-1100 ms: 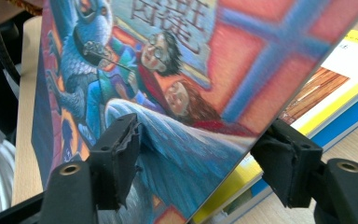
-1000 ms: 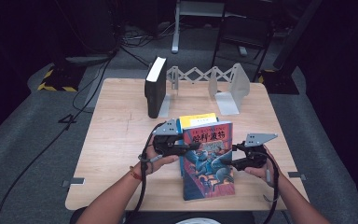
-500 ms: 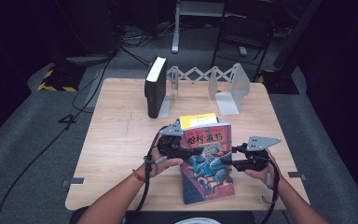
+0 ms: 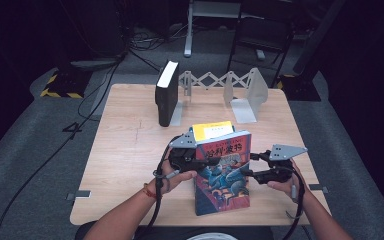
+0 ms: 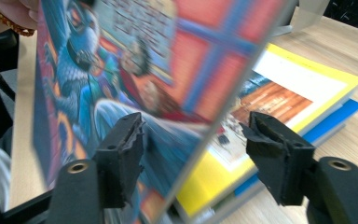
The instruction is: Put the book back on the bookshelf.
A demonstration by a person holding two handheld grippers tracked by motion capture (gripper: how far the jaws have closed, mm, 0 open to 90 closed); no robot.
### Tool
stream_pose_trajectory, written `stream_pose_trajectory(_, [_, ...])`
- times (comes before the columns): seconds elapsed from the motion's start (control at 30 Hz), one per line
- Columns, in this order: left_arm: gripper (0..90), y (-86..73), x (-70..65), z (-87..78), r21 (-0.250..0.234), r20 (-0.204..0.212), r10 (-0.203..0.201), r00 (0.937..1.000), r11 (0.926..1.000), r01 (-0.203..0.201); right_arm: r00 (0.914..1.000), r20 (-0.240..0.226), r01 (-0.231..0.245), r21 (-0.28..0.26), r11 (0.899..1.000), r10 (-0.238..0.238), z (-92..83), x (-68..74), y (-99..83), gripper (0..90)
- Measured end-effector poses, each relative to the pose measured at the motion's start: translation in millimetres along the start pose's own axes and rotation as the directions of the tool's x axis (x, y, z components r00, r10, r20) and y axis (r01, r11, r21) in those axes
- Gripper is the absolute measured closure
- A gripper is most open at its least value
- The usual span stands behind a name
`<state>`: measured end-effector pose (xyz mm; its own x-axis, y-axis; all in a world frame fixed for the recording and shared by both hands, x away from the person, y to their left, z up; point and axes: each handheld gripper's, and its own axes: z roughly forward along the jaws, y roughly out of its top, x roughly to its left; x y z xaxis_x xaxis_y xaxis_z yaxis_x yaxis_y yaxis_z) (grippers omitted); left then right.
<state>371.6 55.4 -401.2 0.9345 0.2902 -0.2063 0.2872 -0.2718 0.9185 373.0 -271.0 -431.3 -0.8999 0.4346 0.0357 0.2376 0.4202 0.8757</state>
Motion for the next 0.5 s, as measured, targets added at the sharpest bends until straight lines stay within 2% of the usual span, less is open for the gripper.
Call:
stream_pose_trajectory(0.13, [73.7, 7.5, -12.4, -2.1, -0.019, -0.028, 0.051, 0.9983, 0.9985, -0.052, 0.9991, 0.028, -0.031, -0.003, 1.0, 0.031, -19.4, -12.4, -8.9, 32.7])
stream_pose_trajectory(0.2, [73.8, 8.4, -17.0, -1.5, -0.02, -0.038, 0.058, 0.9976, 0.9981, -0.059, 0.9985, 0.028, -0.047, -0.009, 0.999, 0.047, -28.3, -19.0, -13.7, 32.3])
stream_pose_trajectory(0.37, [73.9, 12.2, -25.8, -1.0, -0.011, -0.039, 0.089, 0.9952, 0.9959, -0.09, 0.9964, 0.051, -0.07, 0.051, 0.996, 0.068, -42.0, -36.9, -27.2, 29.1])
stream_pose_trajectory(0.43, [73.8, 14.6, -29.3, -0.9, -0.009, -0.044, 0.102, 0.9938, 0.9947, -0.103, 0.9916, 0.1, -0.089, 0.066, 0.994, 0.082, -44.3, -43.5, -32.8, 29.0])
stream_pose_trajectory(0.47, [73.9, 15.8, -30.6, -0.6, -0.009, -0.043, 0.106, 0.9935, 0.9943, -0.106, 0.9896, 0.106, -0.105, 0.066, 0.992, 0.097, -45.1, -46.6, -35.5, 28.2])
stream_pose_trajectory(0.5, [73.9, 17.3, -32.0, -0.2, -0.01, -0.047, 0.11, 0.9928, 0.9938, -0.111, 0.9868, 0.131, -0.106, 0.075, 0.992, 0.095, -45.4, -48.8, -37.7, 27.5])
